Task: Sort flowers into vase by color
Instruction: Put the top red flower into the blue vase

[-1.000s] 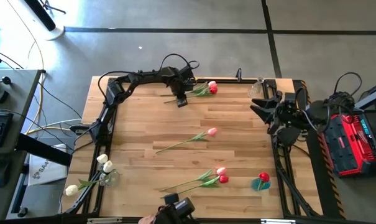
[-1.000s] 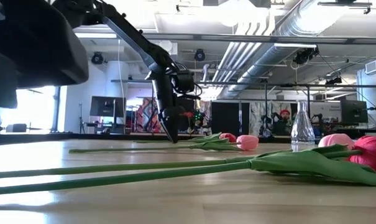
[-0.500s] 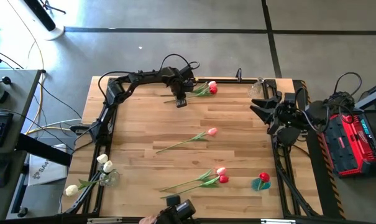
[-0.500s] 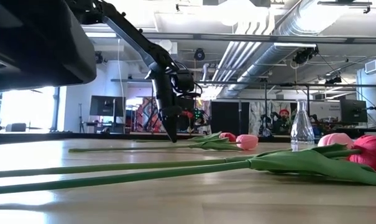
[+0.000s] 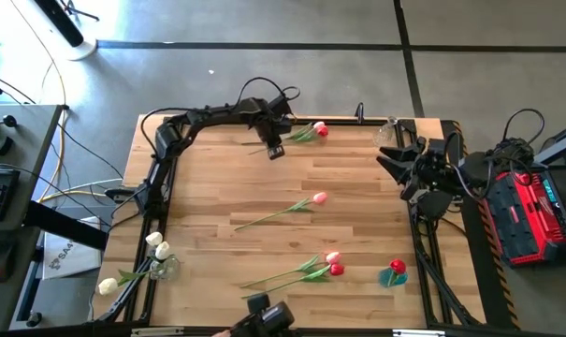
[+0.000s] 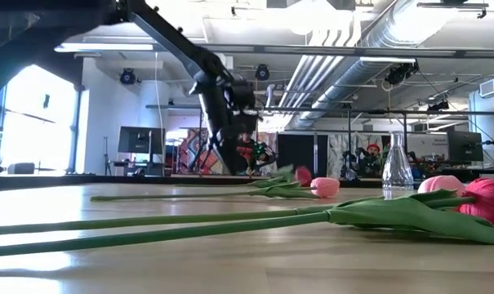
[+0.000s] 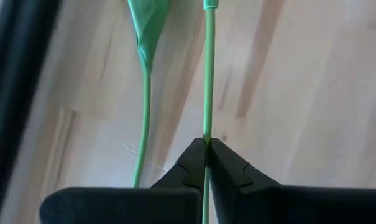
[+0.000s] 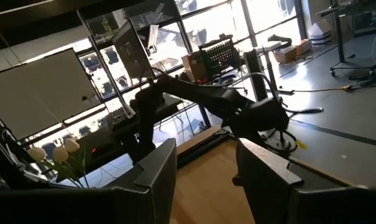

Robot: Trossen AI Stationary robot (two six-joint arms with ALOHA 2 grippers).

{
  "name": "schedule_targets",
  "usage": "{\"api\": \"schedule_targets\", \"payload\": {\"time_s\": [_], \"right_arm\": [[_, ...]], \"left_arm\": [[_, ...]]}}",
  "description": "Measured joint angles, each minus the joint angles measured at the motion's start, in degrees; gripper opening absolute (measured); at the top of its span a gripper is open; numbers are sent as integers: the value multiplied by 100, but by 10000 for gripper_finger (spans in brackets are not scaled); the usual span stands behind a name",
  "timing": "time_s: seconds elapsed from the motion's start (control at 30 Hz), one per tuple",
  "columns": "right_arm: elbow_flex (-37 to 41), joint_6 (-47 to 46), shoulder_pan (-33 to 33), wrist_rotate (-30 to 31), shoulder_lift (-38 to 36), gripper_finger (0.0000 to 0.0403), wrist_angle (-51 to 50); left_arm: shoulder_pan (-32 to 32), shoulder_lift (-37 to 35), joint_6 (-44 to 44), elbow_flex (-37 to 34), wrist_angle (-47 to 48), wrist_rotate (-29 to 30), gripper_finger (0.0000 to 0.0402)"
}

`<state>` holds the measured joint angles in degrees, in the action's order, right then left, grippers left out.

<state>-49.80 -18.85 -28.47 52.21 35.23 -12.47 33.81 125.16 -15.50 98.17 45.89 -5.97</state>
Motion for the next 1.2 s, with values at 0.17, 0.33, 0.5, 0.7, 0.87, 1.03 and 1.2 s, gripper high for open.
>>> {"api": "schedule_targets", "payload": {"time_s": [0.17,0.33,0.5,0.7,0.87,1.03,1.2], "right_arm": [[0,-204,0,15,1,156,-198],[0,-319,0,11,8,156,-318],[0,-202,0,-91,6,157,-323],[0,-430,0,-125,39,180,-579],[0,-733,0,-123,234,228,-681],[0,-565,123,-87,627,250,-301],[0,208,251,-293,904,241,773]], "left_arm": [[-64,-473,152,0,-37,-248,0],[-276,-1060,261,2,-112,-252,0],[-629,-1689,509,2,-318,-250,0],[-1202,-2330,904,7,-837,-250,0],[-1681,-2770,1221,11,-1246,-249,0],[-2158,-3012,1543,11,-1939,-250,0],[-2581,-3051,1832,11,-2624,-244,0]]}}
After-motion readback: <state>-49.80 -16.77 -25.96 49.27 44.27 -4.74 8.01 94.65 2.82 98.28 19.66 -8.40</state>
